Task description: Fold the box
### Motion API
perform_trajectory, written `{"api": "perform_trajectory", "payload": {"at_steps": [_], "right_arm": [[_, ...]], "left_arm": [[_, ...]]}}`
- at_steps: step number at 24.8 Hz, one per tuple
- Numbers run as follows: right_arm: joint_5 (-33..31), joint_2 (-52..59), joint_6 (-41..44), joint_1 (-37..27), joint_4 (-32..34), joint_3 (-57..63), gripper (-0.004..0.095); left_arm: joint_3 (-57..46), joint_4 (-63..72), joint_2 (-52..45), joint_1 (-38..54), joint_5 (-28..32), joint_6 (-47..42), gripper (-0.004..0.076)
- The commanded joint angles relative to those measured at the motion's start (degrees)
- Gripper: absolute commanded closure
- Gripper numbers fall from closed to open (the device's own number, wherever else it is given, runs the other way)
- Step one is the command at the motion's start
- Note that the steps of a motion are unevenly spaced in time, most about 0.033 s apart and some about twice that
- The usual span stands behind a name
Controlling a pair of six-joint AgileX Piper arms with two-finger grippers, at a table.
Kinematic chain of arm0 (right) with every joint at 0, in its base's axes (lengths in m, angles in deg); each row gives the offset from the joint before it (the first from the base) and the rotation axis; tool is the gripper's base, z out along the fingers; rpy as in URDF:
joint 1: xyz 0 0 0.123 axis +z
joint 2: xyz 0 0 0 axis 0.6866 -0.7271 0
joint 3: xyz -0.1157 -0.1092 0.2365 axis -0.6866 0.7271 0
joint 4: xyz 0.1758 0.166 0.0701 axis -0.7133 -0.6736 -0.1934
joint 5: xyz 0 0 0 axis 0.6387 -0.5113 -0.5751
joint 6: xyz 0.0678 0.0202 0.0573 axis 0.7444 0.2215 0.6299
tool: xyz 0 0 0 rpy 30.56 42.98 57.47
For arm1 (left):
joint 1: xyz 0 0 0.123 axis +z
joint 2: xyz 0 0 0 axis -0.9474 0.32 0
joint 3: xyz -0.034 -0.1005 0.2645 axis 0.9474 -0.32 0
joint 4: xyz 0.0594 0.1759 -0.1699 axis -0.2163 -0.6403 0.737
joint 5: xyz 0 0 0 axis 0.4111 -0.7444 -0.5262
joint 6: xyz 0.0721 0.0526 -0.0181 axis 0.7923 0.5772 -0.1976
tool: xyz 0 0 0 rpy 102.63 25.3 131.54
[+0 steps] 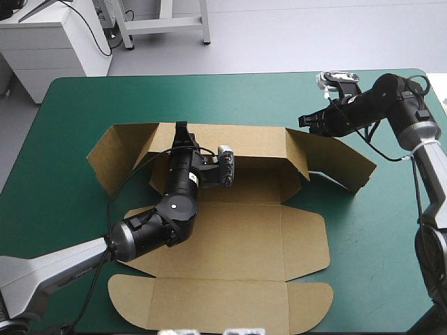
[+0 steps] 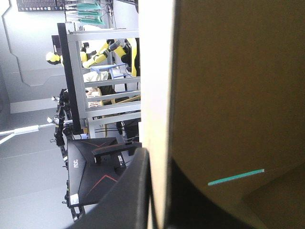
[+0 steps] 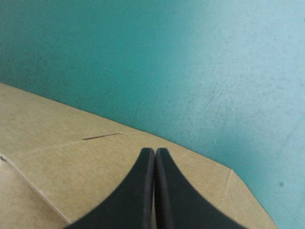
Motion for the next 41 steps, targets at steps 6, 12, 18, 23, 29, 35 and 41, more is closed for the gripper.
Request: {"api": "perform_trajectory", "payload": {"at_steps": [6,12,18,23,29,35,41], "right_arm": [[-9.28,3.35,-1.25,0.00,1.37,-1.32,0.0927],[-9.29,5.43,-0.84,0.00,2.09,-1.23,0.0928],[-9.11,8.37,-0.90,0.00,2.18,3.40,0.0928],[-3.08,14.50,-1.55,0.00,0.28,11.18,0.0928],[4.87,21.32,-3.88,0.00,-2.95,22.28,0.0928],[4.30,22.23,-5.31,0.00,-5.12,22.47,0.0928],[5.50,21.84,-5.31,0.00,-5.05,22.47,0.0928]], "left_arm": [[0.53,1.97,-1.56,-0.20,1.17,-0.71,0.0732],[0.53,1.97,-1.56,-0.20,0.56,-0.71,0.0732],[0.53,1.97,-1.56,-0.09,-0.02,-0.71,0.0732],[0.53,2.43,-1.48,-0.09,-0.68,-0.71,0.0732],[0.53,2.56,-1.48,-0.09,-2.14,-0.71,0.0732],[0.53,2.45,-1.48,-0.09,-2.14,-0.71,0.0731],[0.53,2.24,-1.48,-0.09,-3.13,-0.71,0.0731]]}}
